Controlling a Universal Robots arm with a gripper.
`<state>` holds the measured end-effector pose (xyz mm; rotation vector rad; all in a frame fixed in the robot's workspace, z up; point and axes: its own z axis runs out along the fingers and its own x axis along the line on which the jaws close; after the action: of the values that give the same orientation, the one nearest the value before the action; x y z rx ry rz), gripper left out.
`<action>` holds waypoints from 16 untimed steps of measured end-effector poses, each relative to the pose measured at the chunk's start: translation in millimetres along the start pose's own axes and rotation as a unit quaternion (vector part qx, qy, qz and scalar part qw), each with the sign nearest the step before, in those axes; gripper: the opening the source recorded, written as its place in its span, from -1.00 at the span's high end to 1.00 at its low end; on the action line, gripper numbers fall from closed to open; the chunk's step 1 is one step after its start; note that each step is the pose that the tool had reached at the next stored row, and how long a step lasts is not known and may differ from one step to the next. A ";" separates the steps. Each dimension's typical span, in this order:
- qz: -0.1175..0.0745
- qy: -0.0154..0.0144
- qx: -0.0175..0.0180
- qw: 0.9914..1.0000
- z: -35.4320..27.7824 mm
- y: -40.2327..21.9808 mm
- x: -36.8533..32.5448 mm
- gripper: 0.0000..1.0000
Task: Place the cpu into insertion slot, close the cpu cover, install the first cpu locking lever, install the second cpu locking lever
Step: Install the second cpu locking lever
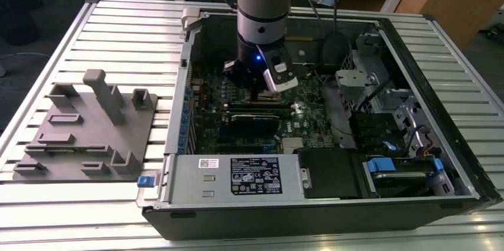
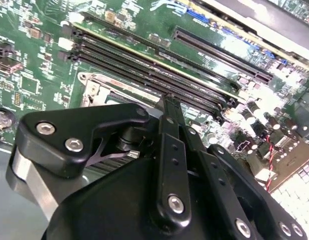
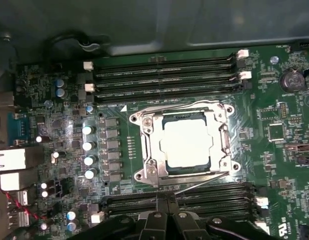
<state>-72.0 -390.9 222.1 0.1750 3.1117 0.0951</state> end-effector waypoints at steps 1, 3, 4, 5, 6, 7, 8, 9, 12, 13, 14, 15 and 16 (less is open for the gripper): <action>0.000 0.000 0.000 1.000 0.5 0.1 0.5 0.80; 0.000 0.000 0.000 1.000 1.1 0.4 0.9 0.80; 0.000 0.000 0.000 1.000 1.4 1.1 1.3 0.80; 0.000 0.000 -0.001 1.000 1.8 1.6 1.6 0.80; 0.000 0.000 -0.001 1.000 2.1 2.1 1.9 0.80; 0.000 0.000 -0.001 1.000 2.4 2.5 2.3 0.80; 0.000 0.000 -0.001 1.000 2.7 2.8 2.7 0.80; 0.000 0.000 -0.001 1.000 3.1 2.8 3.1 0.80; 0.000 0.000 -0.001 1.000 5.2 2.4 5.2 0.80; 0.000 0.000 -0.001 1.000 6.1 2.3 5.9 0.80; 0.000 0.000 -0.001 1.000 7.1 2.2 6.5 0.80; 0.000 0.000 -0.001 1.000 8.3 2.0 7.2 0.80; 0.000 0.000 -0.001 1.000 9.3 2.0 7.6 0.80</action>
<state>-79.1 -387.5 212.8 0.1750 3.1117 0.0983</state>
